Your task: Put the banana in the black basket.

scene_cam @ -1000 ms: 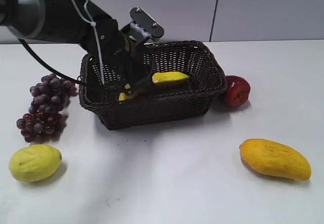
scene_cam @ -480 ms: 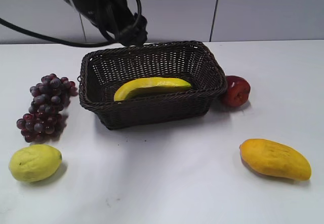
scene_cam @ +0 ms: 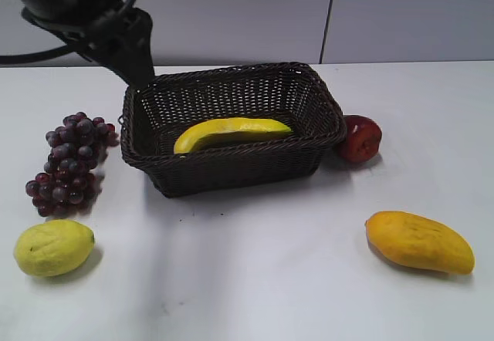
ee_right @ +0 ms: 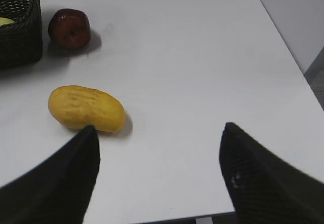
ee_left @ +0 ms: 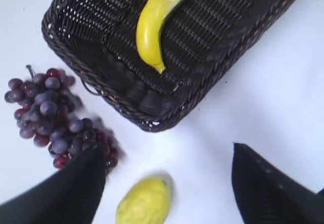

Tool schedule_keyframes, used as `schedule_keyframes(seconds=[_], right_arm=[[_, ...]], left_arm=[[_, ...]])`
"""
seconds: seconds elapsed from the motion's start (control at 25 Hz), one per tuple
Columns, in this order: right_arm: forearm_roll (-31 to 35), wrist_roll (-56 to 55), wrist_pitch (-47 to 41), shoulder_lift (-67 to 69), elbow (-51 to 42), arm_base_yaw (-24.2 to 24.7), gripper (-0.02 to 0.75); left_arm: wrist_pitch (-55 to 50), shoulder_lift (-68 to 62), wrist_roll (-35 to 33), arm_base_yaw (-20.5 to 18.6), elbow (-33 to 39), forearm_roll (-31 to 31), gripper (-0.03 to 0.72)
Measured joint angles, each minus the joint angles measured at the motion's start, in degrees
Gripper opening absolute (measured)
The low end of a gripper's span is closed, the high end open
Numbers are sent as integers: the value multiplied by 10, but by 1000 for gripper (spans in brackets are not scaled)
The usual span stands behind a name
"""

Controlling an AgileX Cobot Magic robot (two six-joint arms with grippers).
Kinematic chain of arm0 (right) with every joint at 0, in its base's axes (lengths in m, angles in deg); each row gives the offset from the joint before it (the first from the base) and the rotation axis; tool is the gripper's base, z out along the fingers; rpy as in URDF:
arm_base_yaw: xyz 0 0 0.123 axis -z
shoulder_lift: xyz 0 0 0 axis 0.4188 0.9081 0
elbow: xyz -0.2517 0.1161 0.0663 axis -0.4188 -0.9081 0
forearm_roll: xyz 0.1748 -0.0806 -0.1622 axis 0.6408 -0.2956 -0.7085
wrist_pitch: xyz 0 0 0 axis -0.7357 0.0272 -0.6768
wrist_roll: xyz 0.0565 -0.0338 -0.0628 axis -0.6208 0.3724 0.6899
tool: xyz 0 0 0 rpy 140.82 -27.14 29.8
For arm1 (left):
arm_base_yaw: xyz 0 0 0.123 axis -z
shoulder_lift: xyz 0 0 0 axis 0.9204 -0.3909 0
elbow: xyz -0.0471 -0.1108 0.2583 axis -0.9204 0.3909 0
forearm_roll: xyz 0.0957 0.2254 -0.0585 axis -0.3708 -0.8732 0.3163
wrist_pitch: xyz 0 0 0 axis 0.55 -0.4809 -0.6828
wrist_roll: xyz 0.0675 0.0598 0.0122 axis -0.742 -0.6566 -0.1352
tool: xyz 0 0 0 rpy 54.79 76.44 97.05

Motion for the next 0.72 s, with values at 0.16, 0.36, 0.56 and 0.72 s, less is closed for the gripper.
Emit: schedule_keyframes(seconds=[0.16,0.36,0.56,0.72], right_arm=[[0,0,0,0,0,0,590],[0,0,0,0,0,0,590],[0,0,0,0,0,0,590],[0,0,0,0,0,0,590]], left_arm=[[-22,29,22,-2,0,-7,575],[-23,62,46,-39,8,-15,575],[-23,101,51,-123,56,-18,575],[-22,140,57,-199,130,-19,575]])
